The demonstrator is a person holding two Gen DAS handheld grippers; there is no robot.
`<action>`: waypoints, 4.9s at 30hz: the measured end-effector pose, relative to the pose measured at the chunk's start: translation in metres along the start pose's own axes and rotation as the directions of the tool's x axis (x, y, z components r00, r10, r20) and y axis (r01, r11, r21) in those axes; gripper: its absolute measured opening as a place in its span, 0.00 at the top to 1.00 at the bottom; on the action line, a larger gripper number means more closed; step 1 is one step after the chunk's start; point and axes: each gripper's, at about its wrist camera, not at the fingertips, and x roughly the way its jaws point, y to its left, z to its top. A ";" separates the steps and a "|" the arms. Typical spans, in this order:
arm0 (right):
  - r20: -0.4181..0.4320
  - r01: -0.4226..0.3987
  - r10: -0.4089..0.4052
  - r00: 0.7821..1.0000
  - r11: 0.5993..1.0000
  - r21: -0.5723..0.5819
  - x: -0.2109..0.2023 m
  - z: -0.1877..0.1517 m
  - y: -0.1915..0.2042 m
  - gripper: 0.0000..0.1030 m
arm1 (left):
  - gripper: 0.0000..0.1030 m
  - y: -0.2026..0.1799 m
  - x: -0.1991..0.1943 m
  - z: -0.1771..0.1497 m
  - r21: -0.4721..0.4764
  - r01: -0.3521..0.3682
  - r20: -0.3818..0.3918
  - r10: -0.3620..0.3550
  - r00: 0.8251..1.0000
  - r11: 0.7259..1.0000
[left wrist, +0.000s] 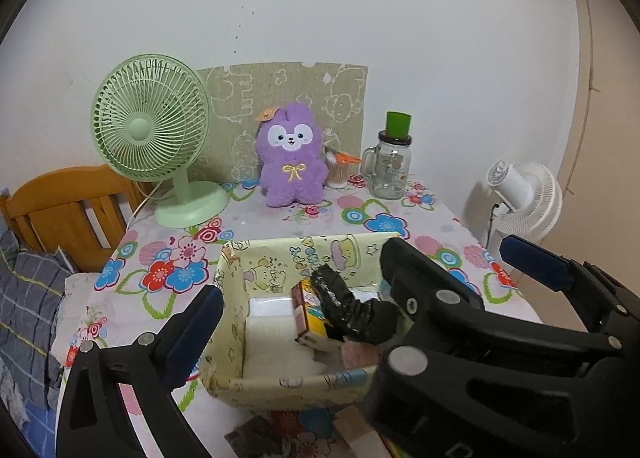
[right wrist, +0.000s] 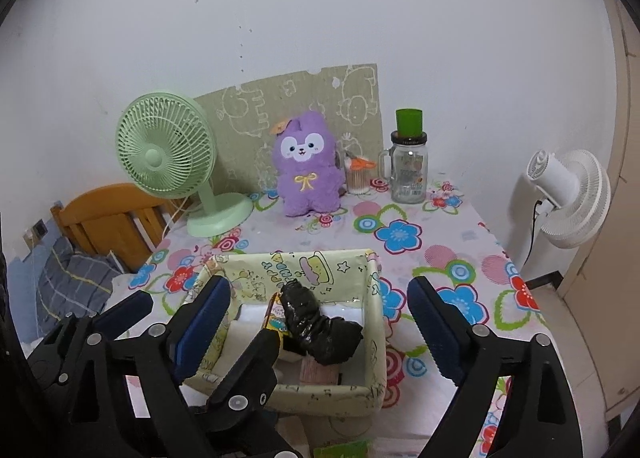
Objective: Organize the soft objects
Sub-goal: 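Lower the black plastic-bag bundle into the fabric box and open the right tool, then withdraw both open tools from the box toward the items on the table, then grasp the green tissue pack with the left tool while the right grasps the clear straw bag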
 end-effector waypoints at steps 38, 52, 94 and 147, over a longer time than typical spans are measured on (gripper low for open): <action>0.043 -0.027 0.028 0.999 0.999 -0.031 -0.093 -0.065 -0.015 0.01 | 0.00 -0.039 -0.074 -0.067 -0.021 -0.008 0.036 0.009 0.999 1.000; -0.015 -0.014 0.013 1.000 0.999 -0.029 -0.083 -0.098 -0.033 0.01 | 0.00 -0.051 -0.056 -0.098 -0.020 0.008 -0.021 -0.008 1.000 1.000; -0.274 0.038 0.003 0.962 0.989 0.143 0.019 -0.145 -0.105 0.01 | 0.01 -0.089 0.051 -0.130 0.063 0.020 -0.236 -0.004 0.972 0.998; -0.208 0.042 -0.039 0.977 0.999 0.008 -0.007 -0.143 -0.074 0.94 | 0.40 -0.081 0.019 -0.134 0.082 -0.002 -0.194 0.018 0.981 0.997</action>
